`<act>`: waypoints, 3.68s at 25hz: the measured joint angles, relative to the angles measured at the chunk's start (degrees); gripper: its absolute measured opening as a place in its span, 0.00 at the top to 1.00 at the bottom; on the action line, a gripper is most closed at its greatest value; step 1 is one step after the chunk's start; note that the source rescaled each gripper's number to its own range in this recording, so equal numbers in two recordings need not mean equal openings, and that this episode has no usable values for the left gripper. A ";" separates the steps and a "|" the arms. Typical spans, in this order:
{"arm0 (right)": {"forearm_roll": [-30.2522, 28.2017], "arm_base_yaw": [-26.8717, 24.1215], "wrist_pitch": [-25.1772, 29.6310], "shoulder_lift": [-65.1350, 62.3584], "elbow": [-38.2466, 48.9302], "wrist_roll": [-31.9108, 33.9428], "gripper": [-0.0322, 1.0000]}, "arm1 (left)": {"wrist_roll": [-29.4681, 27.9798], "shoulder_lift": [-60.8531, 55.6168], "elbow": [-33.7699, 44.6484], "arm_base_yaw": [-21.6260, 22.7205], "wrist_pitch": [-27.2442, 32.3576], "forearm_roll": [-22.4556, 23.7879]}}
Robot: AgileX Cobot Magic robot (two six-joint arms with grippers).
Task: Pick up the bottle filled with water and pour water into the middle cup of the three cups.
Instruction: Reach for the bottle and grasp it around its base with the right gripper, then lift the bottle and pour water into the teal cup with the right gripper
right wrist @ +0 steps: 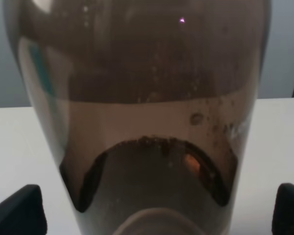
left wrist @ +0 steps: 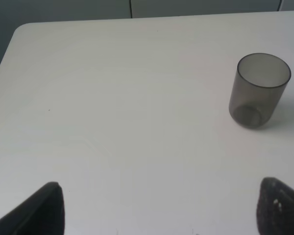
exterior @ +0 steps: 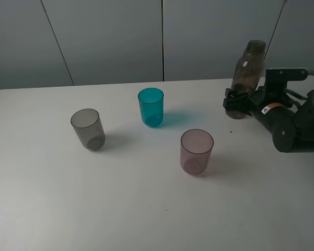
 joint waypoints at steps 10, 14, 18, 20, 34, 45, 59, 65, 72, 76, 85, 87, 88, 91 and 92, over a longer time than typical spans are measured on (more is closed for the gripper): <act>-0.38 0.00 0.00 2.77 -4.22 0.09 0.00 | 0.00 0.00 0.00 0.00 0.00 0.00; -0.99 0.00 0.00 2.88 -5.37 0.09 0.00 | 0.00 0.00 0.00 0.00 0.00 0.00; -1.38 0.00 0.00 2.88 -6.39 0.09 0.00 | 0.00 0.00 0.00 0.00 0.00 0.00; -1.50 0.00 0.33 3.00 -6.77 0.09 0.00 | 0.00 0.00 0.00 0.00 0.00 0.00; -1.72 -0.10 0.23 5.42 -8.43 -0.33 0.00 | 0.00 0.00 0.00 0.00 0.00 0.00; -2.04 -0.10 -0.48 5.42 -8.43 -0.33 0.00 | 0.00 0.00 0.00 0.00 0.00 0.00; -4.66 -0.34 -0.62 5.55 -8.43 -0.45 0.94 | 0.00 0.00 0.00 0.00 0.00 0.00; -10.91 -0.34 3.89 2.75 -8.43 1.39 0.94 | 0.00 0.00 0.00 0.00 0.00 0.00; -11.52 1.10 10.58 -5.26 -8.62 3.33 0.94 | 0.00 0.00 0.00 0.00 0.00 0.00; -7.65 5.49 15.11 -6.65 -10.75 1.14 0.94 | 0.00 0.00 0.00 0.00 0.00 0.00; 3.68 15.79 25.45 -6.68 -20.31 -18.13 0.94 | 0.00 0.00 0.00 0.00 0.00 0.00; 4.61 16.01 25.45 -6.68 -21.37 -21.67 0.94 | 0.00 0.00 0.00 0.00 0.00 0.00; 4.85 16.01 25.45 -6.68 -21.81 -23.57 0.94 | 0.00 0.00 0.00 0.00 0.00 0.00; 5.14 16.01 25.02 -6.68 -21.90 -29.85 0.94 | 0.00 0.00 0.00 0.00 0.00 0.00; 5.67 16.01 25.02 -6.68 -21.90 -32.35 0.94 | 0.00 0.00 0.00 0.00 0.00 0.00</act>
